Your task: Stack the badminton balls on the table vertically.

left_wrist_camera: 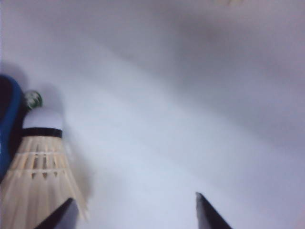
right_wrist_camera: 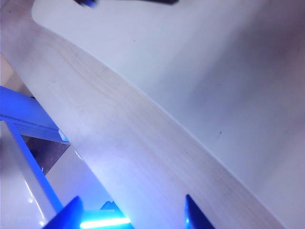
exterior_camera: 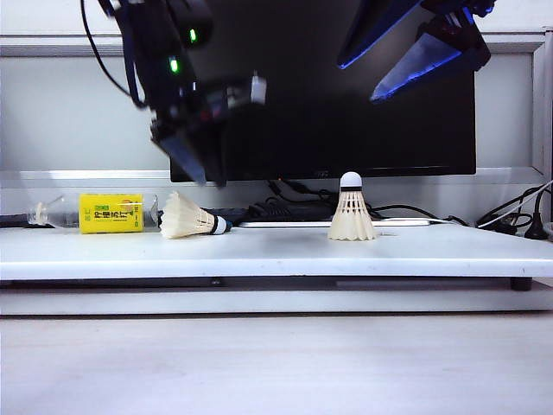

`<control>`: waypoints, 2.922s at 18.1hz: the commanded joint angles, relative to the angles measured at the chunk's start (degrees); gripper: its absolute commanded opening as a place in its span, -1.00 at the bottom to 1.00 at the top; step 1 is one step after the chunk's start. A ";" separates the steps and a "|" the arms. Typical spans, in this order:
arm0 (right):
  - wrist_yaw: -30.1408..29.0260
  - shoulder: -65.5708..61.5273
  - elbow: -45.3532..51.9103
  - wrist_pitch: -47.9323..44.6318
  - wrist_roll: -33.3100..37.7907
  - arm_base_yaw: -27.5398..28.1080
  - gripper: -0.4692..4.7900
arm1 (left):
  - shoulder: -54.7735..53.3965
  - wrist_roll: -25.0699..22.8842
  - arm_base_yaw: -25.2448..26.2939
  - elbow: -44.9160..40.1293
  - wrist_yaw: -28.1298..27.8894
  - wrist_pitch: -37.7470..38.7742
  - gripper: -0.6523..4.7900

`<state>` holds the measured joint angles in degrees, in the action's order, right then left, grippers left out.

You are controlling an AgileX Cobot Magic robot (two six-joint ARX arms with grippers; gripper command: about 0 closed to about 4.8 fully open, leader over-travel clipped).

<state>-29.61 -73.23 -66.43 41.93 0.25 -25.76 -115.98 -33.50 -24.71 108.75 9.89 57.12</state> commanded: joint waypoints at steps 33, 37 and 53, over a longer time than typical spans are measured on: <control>1.62 0.33 -0.22 -8.79 -5.03 -0.04 0.22 | -8.26 -7.80 -0.02 0.66 -11.19 -13.51 0.46; 1.60 0.33 -0.22 -8.81 -5.01 -0.04 0.22 | -8.28 -6.12 -0.04 0.66 -11.39 -14.34 0.46; 1.44 0.33 -0.22 -8.55 -4.50 -0.04 0.20 | -10.45 -1.14 -0.07 0.70 -7.37 -18.73 0.46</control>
<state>-27.99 -73.21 -66.43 33.95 -4.56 -25.76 -126.15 -34.83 -24.71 109.21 2.20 38.37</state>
